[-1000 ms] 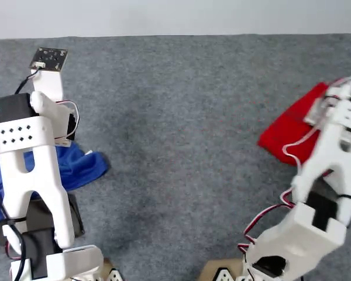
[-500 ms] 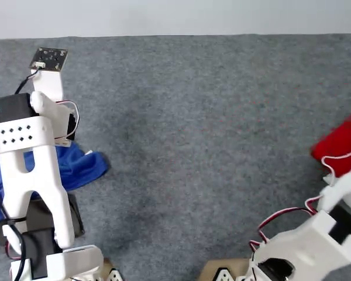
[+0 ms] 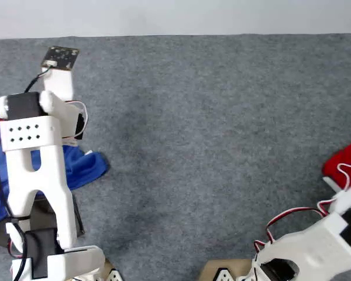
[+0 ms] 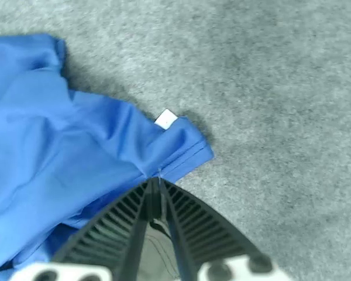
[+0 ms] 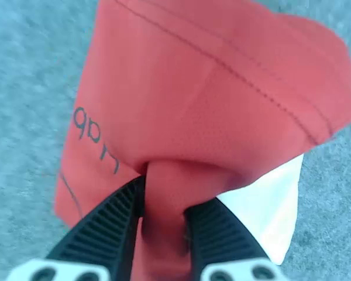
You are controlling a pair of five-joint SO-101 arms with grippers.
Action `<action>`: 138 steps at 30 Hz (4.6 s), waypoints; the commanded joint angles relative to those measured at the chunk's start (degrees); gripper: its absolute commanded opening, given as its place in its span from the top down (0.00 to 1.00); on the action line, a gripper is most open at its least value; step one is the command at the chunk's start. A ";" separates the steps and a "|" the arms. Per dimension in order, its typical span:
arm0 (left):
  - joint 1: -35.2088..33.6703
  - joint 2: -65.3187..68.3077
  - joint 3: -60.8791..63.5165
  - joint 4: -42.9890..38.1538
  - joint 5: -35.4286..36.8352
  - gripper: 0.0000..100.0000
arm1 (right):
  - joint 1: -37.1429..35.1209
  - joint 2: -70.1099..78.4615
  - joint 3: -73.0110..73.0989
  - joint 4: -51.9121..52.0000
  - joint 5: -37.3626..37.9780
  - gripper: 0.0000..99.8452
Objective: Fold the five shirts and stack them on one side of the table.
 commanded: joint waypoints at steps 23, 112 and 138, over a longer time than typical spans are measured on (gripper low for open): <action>0.62 -2.73 -0.13 1.05 -0.09 0.99 | 5.67 8.31 -0.97 -10.42 12.66 0.84; -18.81 -5.80 14.11 -8.97 -24.09 0.79 | -14.20 -29.76 17.58 31.96 8.97 0.84; -18.64 28.31 2.77 -18.46 -40.88 0.87 | -14.90 -31.69 22.42 31.87 8.97 0.84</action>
